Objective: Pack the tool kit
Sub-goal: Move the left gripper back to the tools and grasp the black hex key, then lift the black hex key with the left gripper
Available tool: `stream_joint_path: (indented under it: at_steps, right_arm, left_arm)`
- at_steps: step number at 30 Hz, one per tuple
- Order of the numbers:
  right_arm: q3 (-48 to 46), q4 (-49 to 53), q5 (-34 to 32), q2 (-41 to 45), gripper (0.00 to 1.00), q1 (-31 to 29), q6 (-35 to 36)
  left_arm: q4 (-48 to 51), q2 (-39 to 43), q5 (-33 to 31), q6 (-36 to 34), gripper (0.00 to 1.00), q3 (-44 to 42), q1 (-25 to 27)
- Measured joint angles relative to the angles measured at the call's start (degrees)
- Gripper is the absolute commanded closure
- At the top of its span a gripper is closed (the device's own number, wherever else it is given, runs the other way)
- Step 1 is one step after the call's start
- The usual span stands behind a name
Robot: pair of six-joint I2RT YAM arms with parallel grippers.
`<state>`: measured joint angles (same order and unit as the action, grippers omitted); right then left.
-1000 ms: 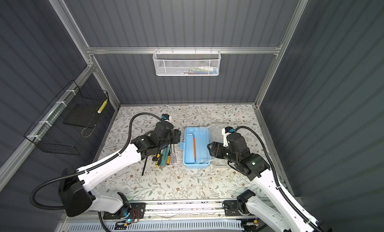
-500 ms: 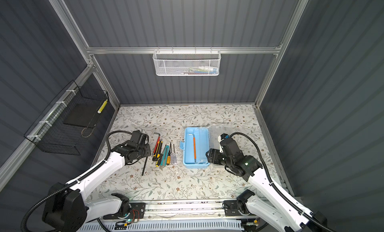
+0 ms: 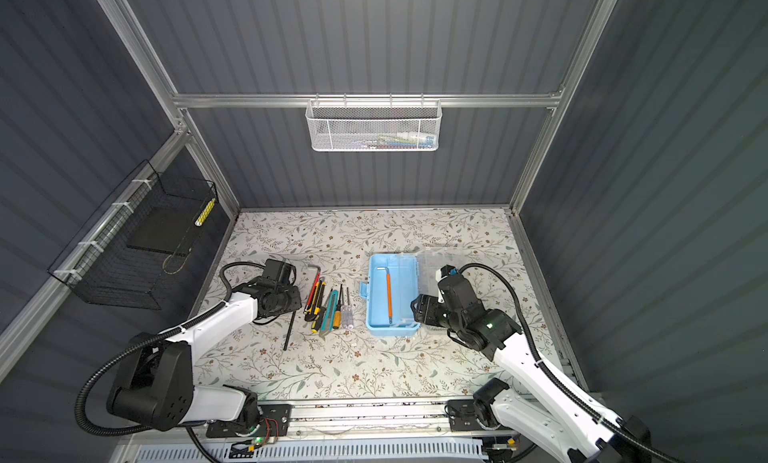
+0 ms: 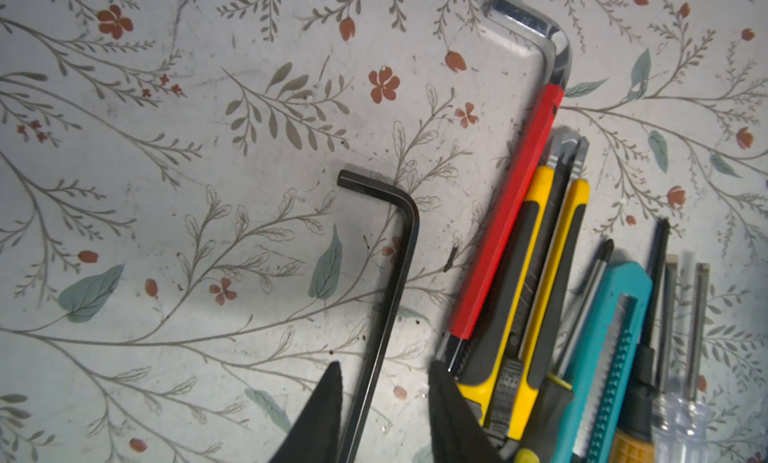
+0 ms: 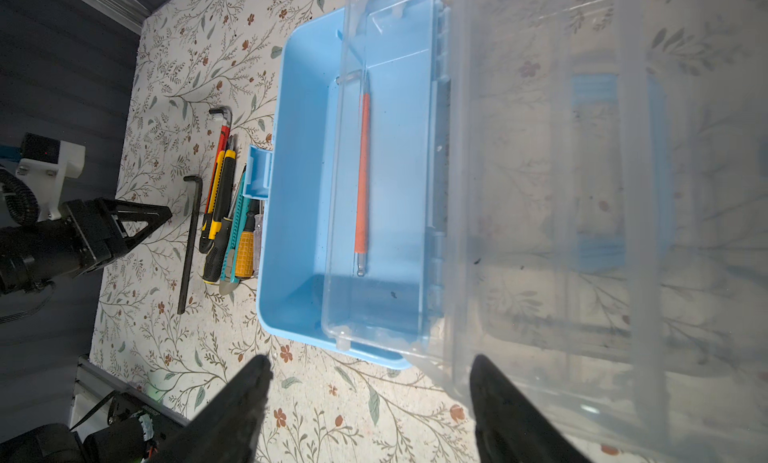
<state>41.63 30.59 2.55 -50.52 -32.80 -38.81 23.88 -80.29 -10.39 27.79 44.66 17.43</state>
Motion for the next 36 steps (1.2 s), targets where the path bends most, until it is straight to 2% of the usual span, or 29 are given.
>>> stream_joint_path:
  at_steps: [15, 30, 36]
  right_arm:
    - [-0.7, -1.0, -0.8, -0.1, 0.24, 0.0, -0.2]
    - [-1.1, -2.8, -0.8, -1.7, 0.24, 0.0, -0.2]
    - [-1.1, -3.2, -0.8, -2.2, 0.24, 0.0, -0.2]
  left_arm:
    - [-2.7, -5.9, 1.1, -0.8, 0.69, -0.9, -0.2]
    - [-4.7, -7.5, 1.2, -1.3, 0.83, -1.3, -0.2]
    - [-5.2, -7.6, 1.1, -1.4, 0.93, -1.3, -0.2]
